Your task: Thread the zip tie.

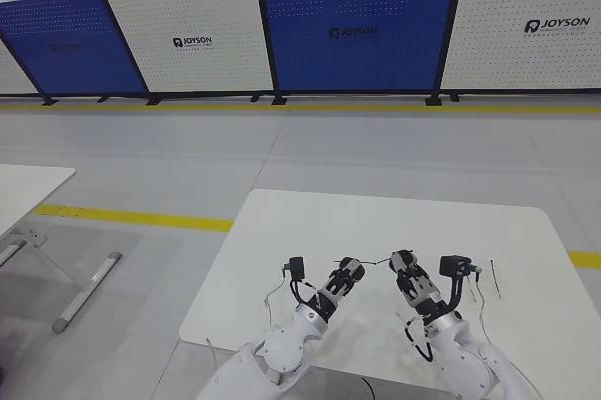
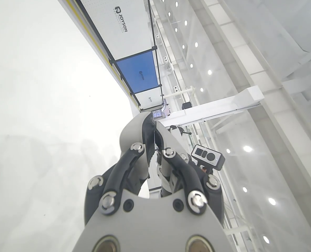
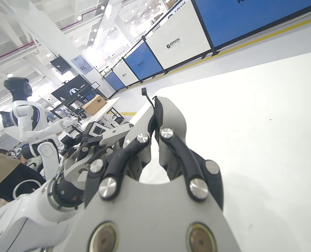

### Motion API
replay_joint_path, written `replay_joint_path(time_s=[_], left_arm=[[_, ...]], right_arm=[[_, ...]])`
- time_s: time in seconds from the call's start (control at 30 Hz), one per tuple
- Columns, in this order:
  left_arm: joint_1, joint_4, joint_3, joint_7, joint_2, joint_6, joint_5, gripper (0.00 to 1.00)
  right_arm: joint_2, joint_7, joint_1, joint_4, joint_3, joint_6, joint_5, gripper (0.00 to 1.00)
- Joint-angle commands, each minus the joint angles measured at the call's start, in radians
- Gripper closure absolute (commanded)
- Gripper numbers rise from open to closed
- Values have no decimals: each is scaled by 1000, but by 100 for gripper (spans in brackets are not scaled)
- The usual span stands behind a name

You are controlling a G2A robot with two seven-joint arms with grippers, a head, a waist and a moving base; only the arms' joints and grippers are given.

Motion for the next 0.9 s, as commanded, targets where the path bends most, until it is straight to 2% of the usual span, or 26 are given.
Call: replay_joint_path(time_s=[0.0, 0.43, 0.6, 0.87], left_arm=[[0, 0, 0, 0, 0, 0, 0, 100], [0, 0, 0, 0, 0, 0, 0, 100], [0, 0, 0, 0, 0, 0, 0, 100], [0, 0, 0, 0, 0, 0, 0, 100]], right_arm=[[-2, 1, 1, 3, -1, -1, -1, 100], [-13, 21, 1, 11, 3, 2, -8, 100], [-21, 79, 3, 13, 13, 13, 133, 100], [-38, 66, 5, 27, 4, 65, 222, 100]])
